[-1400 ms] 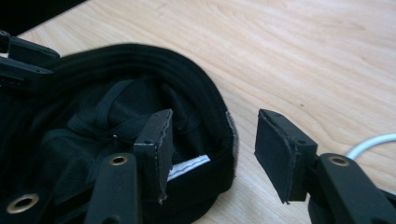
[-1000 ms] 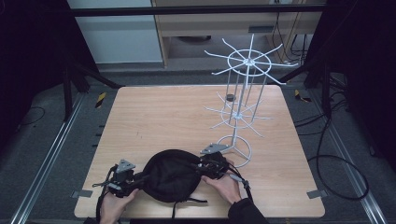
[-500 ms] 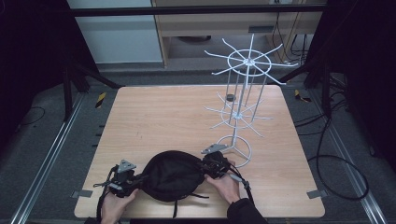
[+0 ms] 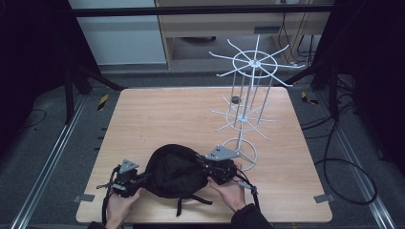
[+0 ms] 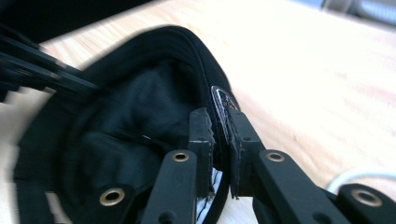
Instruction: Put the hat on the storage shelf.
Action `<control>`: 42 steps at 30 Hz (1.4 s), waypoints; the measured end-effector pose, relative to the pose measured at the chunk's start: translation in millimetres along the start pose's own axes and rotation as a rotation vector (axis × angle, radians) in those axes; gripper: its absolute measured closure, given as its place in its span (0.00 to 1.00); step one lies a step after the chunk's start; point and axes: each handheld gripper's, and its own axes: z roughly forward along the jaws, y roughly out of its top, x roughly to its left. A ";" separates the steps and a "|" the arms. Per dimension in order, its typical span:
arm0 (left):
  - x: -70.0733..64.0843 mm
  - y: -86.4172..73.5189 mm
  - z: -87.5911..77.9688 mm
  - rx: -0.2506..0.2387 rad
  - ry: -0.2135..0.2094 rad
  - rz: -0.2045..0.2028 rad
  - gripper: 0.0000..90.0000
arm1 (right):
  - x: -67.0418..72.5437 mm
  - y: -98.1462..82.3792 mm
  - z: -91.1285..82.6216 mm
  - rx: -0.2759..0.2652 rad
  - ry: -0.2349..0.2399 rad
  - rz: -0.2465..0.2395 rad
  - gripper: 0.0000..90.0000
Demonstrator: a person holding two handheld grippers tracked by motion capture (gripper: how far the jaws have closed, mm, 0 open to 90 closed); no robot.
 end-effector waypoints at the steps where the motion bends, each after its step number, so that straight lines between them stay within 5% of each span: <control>1: 1.0 2.0 2.6 -0.004 0.001 0.000 0.88 | 2.1 2.2 -2.4 -0.015 0.011 -0.007 0.92; 9: 7.4 14.8 17.7 -0.043 -0.016 -0.051 0.88 | 18.2 5.0 -6.1 -0.046 0.109 -0.065 0.92; 18: 5.7 18.8 28.2 -0.064 -0.017 -0.015 0.87 | 21.2 -13.2 -1.5 0.003 0.155 -0.063 0.92; 22: 6.4 17.6 28.4 -0.057 -0.032 -0.008 0.79 | 22.0 -19.1 -1.5 0.014 0.140 -0.062 0.92; 28: 4.1 17.8 20.0 -0.063 -0.035 0.016 0.67 | 20.6 -21.7 -3.0 0.016 0.111 -0.060 0.92; 34: 4.1 21.6 -6.8 -0.131 -0.016 0.005 0.57 | 20.3 -24.3 -3.0 0.023 0.086 -0.058 0.92; 37: 2.7 25.0 -21.0 -0.175 -0.055 -0.018 0.57 | 20.9 -24.7 -2.9 0.023 0.081 -0.060 0.92; 42: -14.1 35.9 -30.2 -0.212 -0.130 0.007 0.54 | 21.1 -26.0 -2.7 0.025 0.088 -0.055 0.92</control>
